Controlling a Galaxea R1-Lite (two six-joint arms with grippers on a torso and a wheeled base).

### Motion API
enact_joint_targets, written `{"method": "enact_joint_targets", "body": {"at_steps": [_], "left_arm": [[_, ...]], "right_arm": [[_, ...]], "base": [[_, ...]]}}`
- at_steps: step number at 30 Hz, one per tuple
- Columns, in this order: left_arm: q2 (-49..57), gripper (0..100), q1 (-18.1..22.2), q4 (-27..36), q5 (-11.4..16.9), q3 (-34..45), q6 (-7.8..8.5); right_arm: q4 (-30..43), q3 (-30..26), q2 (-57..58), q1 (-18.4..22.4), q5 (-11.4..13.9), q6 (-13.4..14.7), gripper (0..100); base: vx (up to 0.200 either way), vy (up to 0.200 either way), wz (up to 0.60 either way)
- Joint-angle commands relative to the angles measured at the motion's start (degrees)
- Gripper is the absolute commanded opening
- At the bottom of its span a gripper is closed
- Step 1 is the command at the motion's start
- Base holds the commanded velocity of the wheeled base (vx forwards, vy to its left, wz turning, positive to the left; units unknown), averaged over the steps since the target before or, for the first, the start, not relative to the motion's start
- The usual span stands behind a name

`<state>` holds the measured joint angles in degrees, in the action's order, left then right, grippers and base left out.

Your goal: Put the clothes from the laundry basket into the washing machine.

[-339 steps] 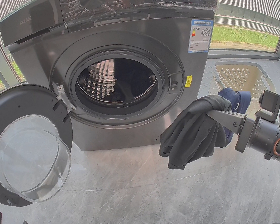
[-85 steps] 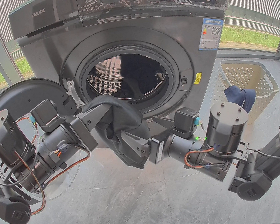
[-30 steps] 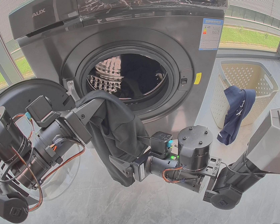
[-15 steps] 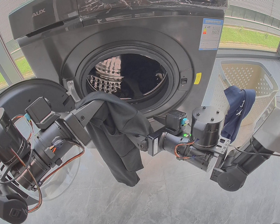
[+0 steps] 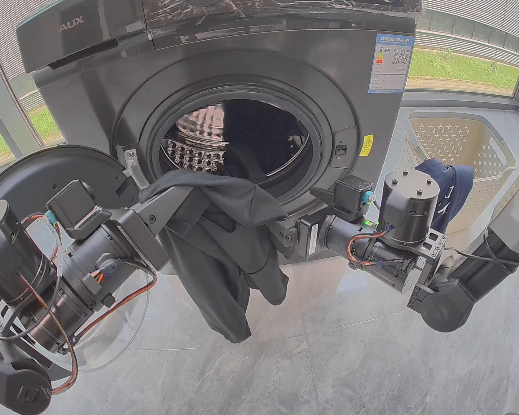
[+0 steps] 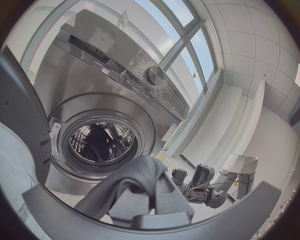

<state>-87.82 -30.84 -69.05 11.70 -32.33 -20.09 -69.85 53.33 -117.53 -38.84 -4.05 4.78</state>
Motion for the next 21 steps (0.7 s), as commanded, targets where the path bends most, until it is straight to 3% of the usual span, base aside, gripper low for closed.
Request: {"method": "enact_joint_targets", "body": {"at_steps": [1,16,21], "left_arm": [[0.0,0,0.1,0.0,0.0,-0.2,-0.04],[0.0,0,-0.3,0.0,0.0,0.0,0.05],[0.0,0,-0.4,0.0,0.0,0.1,0.05]], "right_arm": [[-0.5,-1.2,0.4,0.5,0.0,-0.1,100],[-0.6,-1.2,0.4,0.7,0.0,-0.1,100],[0.1,2.8,-2.0,-1.2,0.2,-0.1,100]], "base": [[0.0,0.0,0.0],[0.0,0.0,0.0],[0.0,0.0,0.0]]}}
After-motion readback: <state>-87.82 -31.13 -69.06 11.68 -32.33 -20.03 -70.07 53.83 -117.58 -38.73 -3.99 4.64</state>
